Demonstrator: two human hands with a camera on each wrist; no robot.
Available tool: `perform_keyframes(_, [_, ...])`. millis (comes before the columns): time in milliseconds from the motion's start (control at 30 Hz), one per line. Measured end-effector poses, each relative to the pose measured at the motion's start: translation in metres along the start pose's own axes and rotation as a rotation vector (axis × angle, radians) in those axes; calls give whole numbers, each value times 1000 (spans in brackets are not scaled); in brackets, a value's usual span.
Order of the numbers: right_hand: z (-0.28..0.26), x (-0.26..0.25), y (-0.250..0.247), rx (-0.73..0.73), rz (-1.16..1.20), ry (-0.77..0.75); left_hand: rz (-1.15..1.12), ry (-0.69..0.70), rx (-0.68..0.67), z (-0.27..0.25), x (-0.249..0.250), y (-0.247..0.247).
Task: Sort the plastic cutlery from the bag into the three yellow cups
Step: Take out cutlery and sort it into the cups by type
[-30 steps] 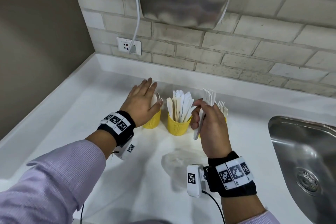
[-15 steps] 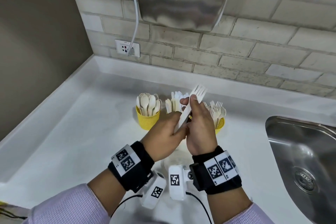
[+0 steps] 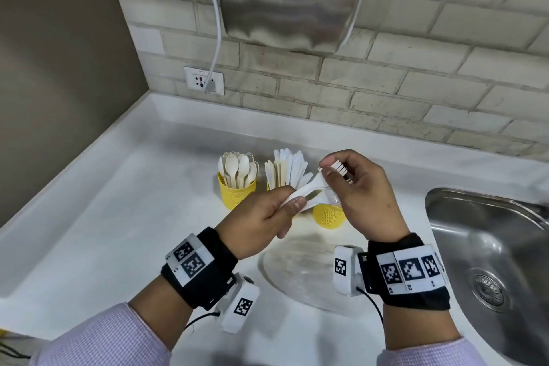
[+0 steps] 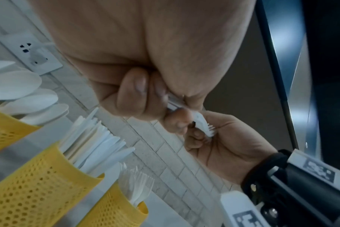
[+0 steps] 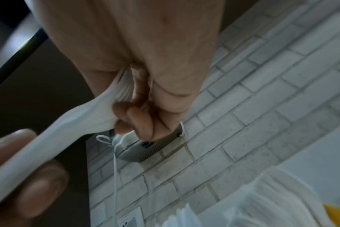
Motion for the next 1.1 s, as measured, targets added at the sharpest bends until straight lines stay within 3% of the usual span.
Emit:
perform_keyframes(133, [-5, -5, -7, -32, -107, 60, -28, 39, 16, 8, 12, 8])
perform_keyframes(267, [-9, -4, -16, -115, -47, 143, -6, 63, 24, 15, 16, 15])
perform_keyframes(500, [-8, 10, -53, 14, -47, 149, 72, 87, -41, 28, 20, 41])
perform_keyframes(833, [-11, 26, -72, -101, -26, 129, 8, 33, -3, 38, 23, 67])
perform_keyframes(967, [-2, 40, -93, -1, 57, 126, 0, -11, 82, 45, 17, 63])
perform_keyframes(1100, [11, 53, -119, 155, -71, 46, 304, -32, 196, 48, -18, 40])
Point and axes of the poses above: each hand's wrist, its own z-axis towards the middle knuckle, its own y-axis out of the palm, x = y × z, the point moved 5 cm from there along z, towards the middle knuckle, and after that the axes turned 14 degrees about y, right-handed, at the moved point
